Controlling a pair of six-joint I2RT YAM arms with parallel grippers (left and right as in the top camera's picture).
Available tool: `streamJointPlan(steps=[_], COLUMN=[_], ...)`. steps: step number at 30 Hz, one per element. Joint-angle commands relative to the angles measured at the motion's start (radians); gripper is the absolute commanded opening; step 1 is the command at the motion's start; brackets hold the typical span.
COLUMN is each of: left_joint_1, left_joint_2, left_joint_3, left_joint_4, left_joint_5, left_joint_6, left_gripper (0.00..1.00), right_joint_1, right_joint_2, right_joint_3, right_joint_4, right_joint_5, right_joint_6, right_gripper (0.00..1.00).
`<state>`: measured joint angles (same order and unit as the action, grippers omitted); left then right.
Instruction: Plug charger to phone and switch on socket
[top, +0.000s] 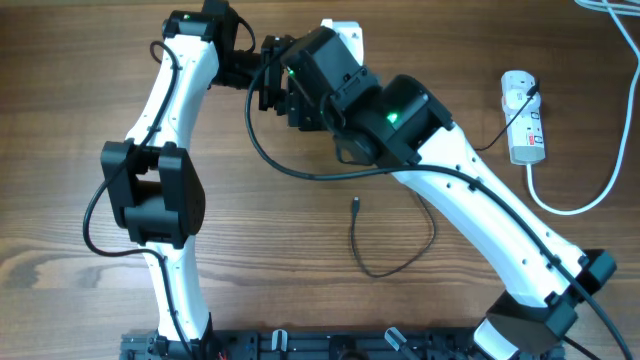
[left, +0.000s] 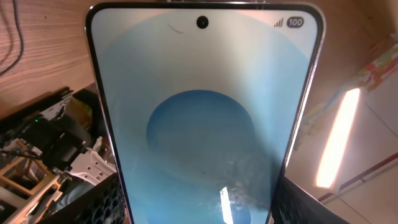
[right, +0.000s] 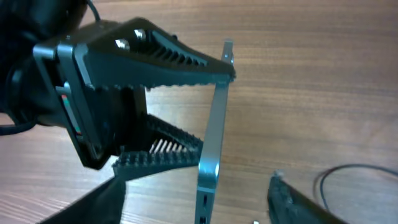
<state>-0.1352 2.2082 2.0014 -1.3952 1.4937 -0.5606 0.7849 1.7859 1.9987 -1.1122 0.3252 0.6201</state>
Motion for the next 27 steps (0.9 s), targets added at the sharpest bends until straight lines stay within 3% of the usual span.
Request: streamJointPlan(steps=[1, 4, 7, 11, 13, 21, 23, 27], left_joint_1=[0.003, 0.002, 0.002, 0.003, 0.003, 0.003, 0.003, 0.003], left_joint_2=[-0.034, -0.034, -0.034, -0.034, -0.034, -0.034, -0.034, -0.034], left_joint_3=[0.023, 0.023, 0.023, 0.023, 0.023, 0.023, 0.023, 0.023], left_joint_4=[-0.002, -0.002, -0.002, -0.012, -0.012, -0.013, -0.013, -0.012], left_joint_5=[0.069, 0.081, 0.082, 0.083, 0.083, 0.083, 0.083, 0.083], left_joint_6=[-0.009, -0.010, -0.010, -0.021, -0.021, -0.024, -0.024, -0.025], left_gripper=[0.65, 0.65, 0.65, 0.66, 0.66, 0.66, 0.66, 0.66], right_joint_1=[0.000, 0.000, 0.000, 0.000, 0.000, 0.000, 0.000, 0.000], right_joint_2=[0.022, 0.033, 0.040, 0.042, 0.041, 0.042, 0.042, 0.042], right_joint_3=[0.021, 0.021, 0.021, 0.021, 0.021, 0.021, 0.021, 0.021], right_joint_4=[0.015, 0.013, 0.020, 0.023, 0.023, 0.029, 0.028, 0.030], right_joint_5=[0.038, 0.061, 0.063, 0.076, 0.085, 0.109, 0.111, 0.111], right_joint_6=[0.012, 0.012, 0.012, 0.010, 0.009, 0.009, 0.009, 0.011], right_gripper=[0.67, 0.66, 0.56, 0.52, 0.44, 0.33, 0.22, 0.18])
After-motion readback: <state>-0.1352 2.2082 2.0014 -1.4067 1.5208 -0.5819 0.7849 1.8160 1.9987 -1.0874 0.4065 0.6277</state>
